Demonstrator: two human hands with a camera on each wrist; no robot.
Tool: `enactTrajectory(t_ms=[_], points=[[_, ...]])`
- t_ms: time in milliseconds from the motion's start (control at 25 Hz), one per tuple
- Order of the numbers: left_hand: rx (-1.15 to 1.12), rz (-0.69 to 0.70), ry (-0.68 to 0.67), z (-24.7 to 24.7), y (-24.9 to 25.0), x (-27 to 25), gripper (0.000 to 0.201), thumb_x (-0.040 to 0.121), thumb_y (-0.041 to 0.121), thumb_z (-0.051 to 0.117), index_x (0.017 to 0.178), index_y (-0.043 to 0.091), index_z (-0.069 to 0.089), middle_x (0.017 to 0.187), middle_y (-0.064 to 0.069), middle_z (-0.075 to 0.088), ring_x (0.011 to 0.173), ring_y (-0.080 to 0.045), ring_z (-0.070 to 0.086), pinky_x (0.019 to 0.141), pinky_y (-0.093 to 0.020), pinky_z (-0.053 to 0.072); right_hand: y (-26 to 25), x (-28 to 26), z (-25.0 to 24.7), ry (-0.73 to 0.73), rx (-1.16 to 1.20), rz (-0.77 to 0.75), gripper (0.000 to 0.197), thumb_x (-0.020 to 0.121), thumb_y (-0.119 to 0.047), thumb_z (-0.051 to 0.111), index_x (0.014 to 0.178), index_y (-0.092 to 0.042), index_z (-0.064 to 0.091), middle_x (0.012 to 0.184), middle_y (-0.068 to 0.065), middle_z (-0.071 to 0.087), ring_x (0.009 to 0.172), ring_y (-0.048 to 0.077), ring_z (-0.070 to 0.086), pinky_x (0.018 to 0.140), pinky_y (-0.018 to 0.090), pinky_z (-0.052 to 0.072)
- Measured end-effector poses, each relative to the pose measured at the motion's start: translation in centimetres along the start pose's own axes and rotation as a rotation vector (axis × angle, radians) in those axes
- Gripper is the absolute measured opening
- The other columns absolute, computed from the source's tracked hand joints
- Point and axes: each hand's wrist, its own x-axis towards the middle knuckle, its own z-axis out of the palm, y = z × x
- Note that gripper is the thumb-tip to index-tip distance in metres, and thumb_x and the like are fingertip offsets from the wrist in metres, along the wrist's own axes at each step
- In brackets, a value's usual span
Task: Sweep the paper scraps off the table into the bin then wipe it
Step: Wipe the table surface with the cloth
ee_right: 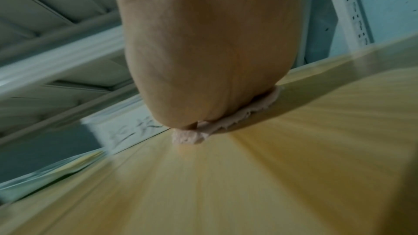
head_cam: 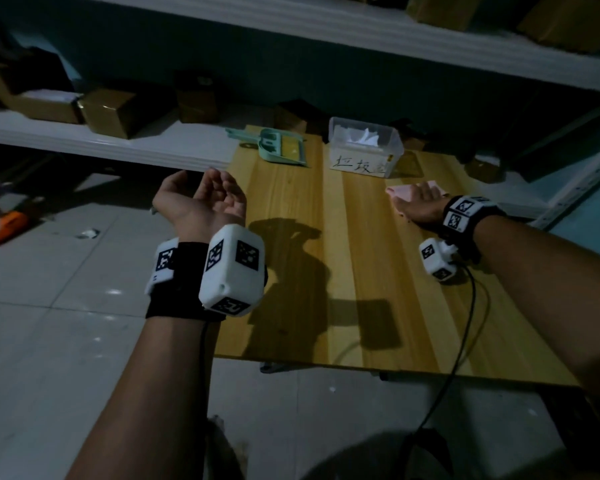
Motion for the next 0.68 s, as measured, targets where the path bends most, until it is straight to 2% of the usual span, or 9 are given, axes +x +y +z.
enactTrajectory(t_ms=[240, 320, 400, 440, 520, 600, 680], points=[[0.01, 0.044, 0.005, -0.1, 1.6, 1.2, 0.025, 0.081, 0.031, 0.057, 0.089, 0.007, 0.062, 0.077, -0.005, 0.058, 0.056, -0.019, 0.057, 0.064, -0.021, 0.042, -0.3, 5.6, -2.1, 0.032, 0.044, 0.04, 0.085, 0.095, -0.07, 0.02, 0.157, -0.016, -0.004, 0.164, 0.007, -0.012, 0.151, 0.026, -0.009, 0.123, 0.042, -0.003], [0.035, 0.052, 0.01, -0.2, 1.9, 1.4, 0.025, 0.082, 0.032, 0.057, 0.086, 0.008, 0.062, 0.077, -0.004, 0.058, 0.056, -0.018, 0.056, 0.063, -0.021, 0.042, 0.3, 8.1, -2.8, 0.01, 0.022, 0.011, 0.085, 0.089, -0.078, 0.017, 0.157, -0.031, -0.002, 0.164, 0.005, -0.013, 0.151, 0.026, -0.011, 0.122, 0.044, -0.004], [0.048, 0.07, 0.01, -0.3, 2.4, 1.7, 0.025, 0.082, 0.033, 0.058, 0.082, 0.008, 0.062, 0.076, -0.003, 0.058, 0.055, -0.017, 0.056, 0.061, -0.02, 0.042, 1.6, 12.5, -3.4, -0.003, -0.03, -0.015, 0.088, 0.075, -0.088, 0.011, 0.152, -0.049, -0.001, 0.164, 0.0, -0.014, 0.151, 0.025, -0.012, 0.122, 0.049, -0.003], [0.054, 0.08, 0.014, -0.3, 2.7, 1.9, 0.025, 0.082, 0.033, 0.057, 0.082, 0.008, 0.062, 0.076, -0.003, 0.059, 0.055, -0.017, 0.056, 0.06, -0.02, 0.041, 2.0, 14.3, -3.6, 0.008, -0.044, -0.008, 0.09, 0.068, -0.091, 0.01, 0.15, -0.054, -0.001, 0.164, -0.002, -0.013, 0.151, 0.025, -0.011, 0.121, 0.052, -0.001], [0.056, 0.091, 0.021, -0.4, 3.2, 2.3, 0.026, 0.082, 0.033, 0.056, 0.081, 0.008, 0.062, 0.075, -0.003, 0.059, 0.055, -0.018, 0.057, 0.06, -0.02, 0.041, 3.4, 19.3, -3.6, 0.066, -0.022, 0.041, 0.101, 0.058, -0.097, 0.011, 0.149, -0.053, -0.001, 0.165, -0.005, -0.007, 0.151, 0.027, -0.005, 0.12, 0.053, 0.004], [0.052, 0.096, 0.024, -0.3, 3.3, 2.8, 0.026, 0.082, 0.033, 0.056, 0.08, 0.008, 0.061, 0.077, -0.003, 0.059, 0.054, -0.018, 0.057, 0.061, -0.02, 0.042, 3.8, 21.9, -3.7, 0.108, -0.008, 0.077, 0.114, 0.05, -0.101, 0.007, 0.151, -0.049, 0.001, 0.165, -0.004, -0.002, 0.151, 0.028, 0.0, 0.12, 0.051, 0.006], [0.046, 0.096, 0.023, -0.2, 3.2, 3.2, 0.025, 0.082, 0.032, 0.056, 0.08, 0.008, 0.061, 0.079, -0.004, 0.059, 0.054, -0.018, 0.057, 0.063, -0.02, 0.042, 3.1, 20.8, -4.0, 0.134, -0.021, 0.069, 0.103, 0.056, -0.098, 0.01, 0.149, -0.053, 0.002, 0.165, -0.004, -0.001, 0.151, 0.028, 0.002, 0.121, 0.051, 0.007]])
